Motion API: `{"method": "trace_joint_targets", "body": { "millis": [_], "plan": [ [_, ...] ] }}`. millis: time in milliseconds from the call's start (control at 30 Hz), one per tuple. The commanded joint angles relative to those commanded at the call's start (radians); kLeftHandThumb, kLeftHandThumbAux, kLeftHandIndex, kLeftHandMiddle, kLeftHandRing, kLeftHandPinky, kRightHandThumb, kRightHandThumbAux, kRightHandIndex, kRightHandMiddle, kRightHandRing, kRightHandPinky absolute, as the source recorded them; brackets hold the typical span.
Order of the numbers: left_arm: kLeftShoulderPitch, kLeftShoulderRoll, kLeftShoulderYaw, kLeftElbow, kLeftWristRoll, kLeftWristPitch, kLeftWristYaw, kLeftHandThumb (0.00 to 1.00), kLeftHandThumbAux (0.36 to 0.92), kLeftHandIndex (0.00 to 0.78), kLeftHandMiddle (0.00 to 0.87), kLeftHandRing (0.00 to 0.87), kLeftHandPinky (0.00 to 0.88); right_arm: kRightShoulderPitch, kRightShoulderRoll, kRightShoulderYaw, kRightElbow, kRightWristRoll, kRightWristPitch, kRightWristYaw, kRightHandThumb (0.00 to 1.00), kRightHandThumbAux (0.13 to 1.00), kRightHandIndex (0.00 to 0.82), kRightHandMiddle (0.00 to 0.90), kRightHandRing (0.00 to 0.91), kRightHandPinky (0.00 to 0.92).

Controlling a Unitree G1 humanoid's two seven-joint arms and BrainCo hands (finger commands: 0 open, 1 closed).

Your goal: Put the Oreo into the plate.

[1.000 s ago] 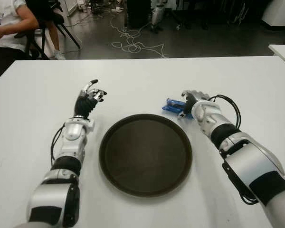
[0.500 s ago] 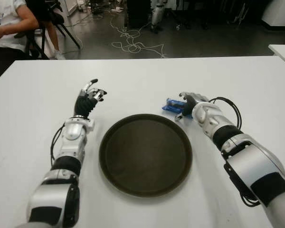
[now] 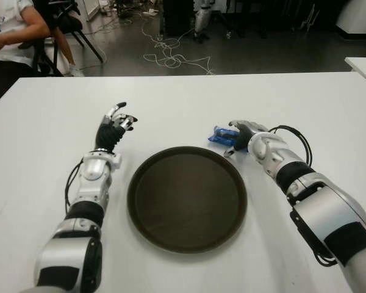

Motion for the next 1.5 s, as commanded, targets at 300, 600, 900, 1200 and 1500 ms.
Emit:
{"method": "trace_joint_targets", "body": {
  "millis": [300, 600, 900, 1200, 1500],
  "plan": [
    [0.004, -0.003, 0.0, -0.01, -0.004, 0.004, -0.005, 0.937, 0.63, 0.167, 0.463, 0.294, 0.337, -0.005, -0.008, 0.037, 0.009, -0.031, -0.016, 0.046, 0.0, 0.734, 0.067, 0.092, 0.083, 0.064],
    [0.021, -0.01, 0.002, -0.042, -0.014, 0.008, -0.013, 0.938, 0.629, 0.165, 0.463, 0.301, 0.337, -0.007, -0.022, 0.079, 0.012, -0.051, -0.053, 0.119, 0.0, 0.755, 0.105, 0.125, 0.104, 0.077],
    [0.033, -0.009, -0.004, -0.069, -0.004, 0.021, -0.006, 0.938, 0.629, 0.153, 0.463, 0.296, 0.34, -0.005, -0.023, 0.096, 0.013, -0.057, -0.058, 0.136, 0.0, 0.747, 0.117, 0.13, 0.11, 0.087],
    [0.03, -0.005, -0.004, -0.066, -0.002, 0.024, -0.008, 0.936, 0.63, 0.171, 0.463, 0.289, 0.333, -0.002, -0.024, 0.103, 0.014, -0.056, -0.062, 0.09, 0.0, 0.77, 0.16, 0.163, 0.146, 0.112],
    [0.027, -0.007, -0.002, -0.061, -0.005, 0.029, -0.009, 0.936, 0.63, 0.172, 0.463, 0.288, 0.326, -0.024, -0.01, 0.079, -0.01, -0.04, -0.04, -0.087, 0.463, 0.74, 0.407, 0.374, 0.363, 0.402]
  ]
}}
